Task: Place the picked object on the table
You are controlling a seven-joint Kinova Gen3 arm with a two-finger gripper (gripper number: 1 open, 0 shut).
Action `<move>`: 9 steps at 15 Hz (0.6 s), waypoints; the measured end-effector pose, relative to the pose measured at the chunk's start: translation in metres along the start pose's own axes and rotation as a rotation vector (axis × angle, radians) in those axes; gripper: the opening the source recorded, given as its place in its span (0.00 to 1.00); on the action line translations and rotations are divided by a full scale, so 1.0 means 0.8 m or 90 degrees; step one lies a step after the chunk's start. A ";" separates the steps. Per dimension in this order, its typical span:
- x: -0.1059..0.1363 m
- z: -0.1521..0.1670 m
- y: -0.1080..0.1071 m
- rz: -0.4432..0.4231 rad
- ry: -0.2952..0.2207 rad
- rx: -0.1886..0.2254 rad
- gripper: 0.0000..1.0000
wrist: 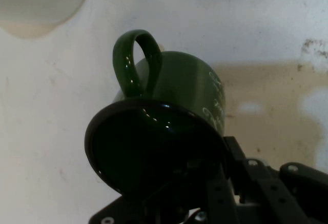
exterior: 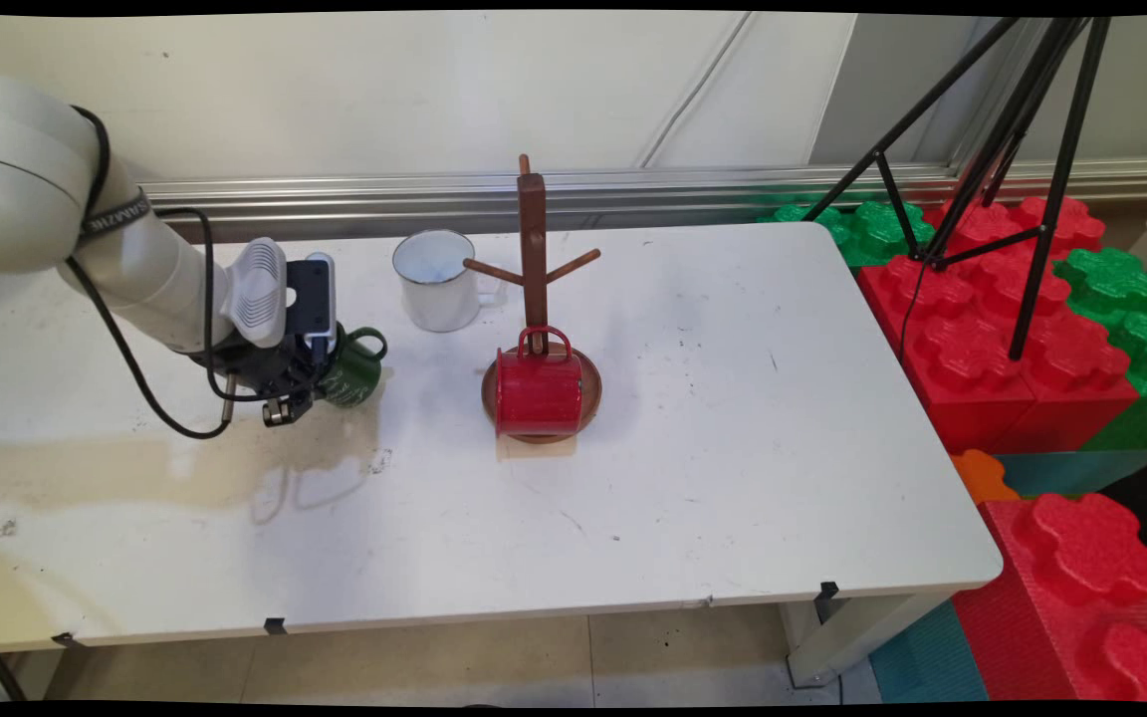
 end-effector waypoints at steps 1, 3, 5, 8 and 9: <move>0.001 0.003 0.000 0.001 -0.004 0.000 0.00; 0.003 0.008 0.001 0.002 -0.012 0.000 0.00; 0.004 0.012 0.001 0.003 -0.017 -0.001 0.00; 0.007 0.017 0.000 0.005 -0.023 0.000 1.00; 0.008 0.018 -0.001 0.006 -0.024 0.000 1.00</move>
